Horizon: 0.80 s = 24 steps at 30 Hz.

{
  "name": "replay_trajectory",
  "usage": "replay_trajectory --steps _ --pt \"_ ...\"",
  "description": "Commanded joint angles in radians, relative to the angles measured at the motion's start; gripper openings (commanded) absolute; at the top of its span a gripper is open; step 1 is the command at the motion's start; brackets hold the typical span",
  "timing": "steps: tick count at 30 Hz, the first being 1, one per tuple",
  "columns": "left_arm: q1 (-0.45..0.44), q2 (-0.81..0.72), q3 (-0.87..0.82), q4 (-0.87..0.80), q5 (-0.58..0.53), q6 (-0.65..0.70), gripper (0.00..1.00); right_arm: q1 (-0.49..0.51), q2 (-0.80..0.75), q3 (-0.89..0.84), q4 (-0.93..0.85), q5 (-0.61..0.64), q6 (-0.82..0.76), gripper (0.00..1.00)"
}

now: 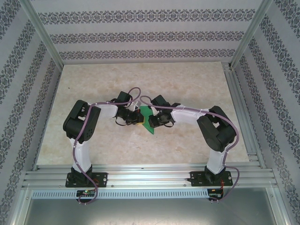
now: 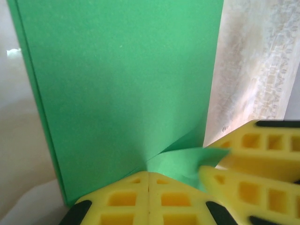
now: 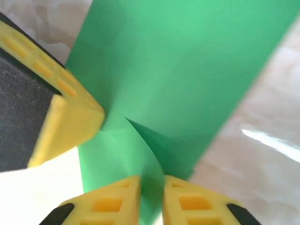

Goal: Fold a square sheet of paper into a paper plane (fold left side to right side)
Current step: Third fold the triangle at the center of the table.

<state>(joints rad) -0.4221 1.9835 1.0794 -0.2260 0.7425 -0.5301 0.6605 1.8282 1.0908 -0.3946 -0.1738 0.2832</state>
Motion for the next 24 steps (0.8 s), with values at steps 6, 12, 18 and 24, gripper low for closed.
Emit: replay_trajectory --steps 6,12,18,24 --pt "-0.013 0.054 -0.024 -0.088 -0.125 0.048 0.04 0.019 -0.141 -0.027 -0.039 -0.041 0.042 0.15" --pt "-0.014 0.055 -0.022 -0.093 -0.132 0.048 0.04 0.079 -0.055 -0.014 0.058 -0.105 0.074 0.11" --pt "-0.015 0.055 -0.014 -0.100 -0.140 0.050 0.04 0.110 0.035 0.032 0.068 -0.118 0.068 0.11" --pt "-0.017 0.054 -0.013 -0.103 -0.141 0.051 0.03 0.101 0.044 0.000 0.051 -0.085 0.053 0.11"
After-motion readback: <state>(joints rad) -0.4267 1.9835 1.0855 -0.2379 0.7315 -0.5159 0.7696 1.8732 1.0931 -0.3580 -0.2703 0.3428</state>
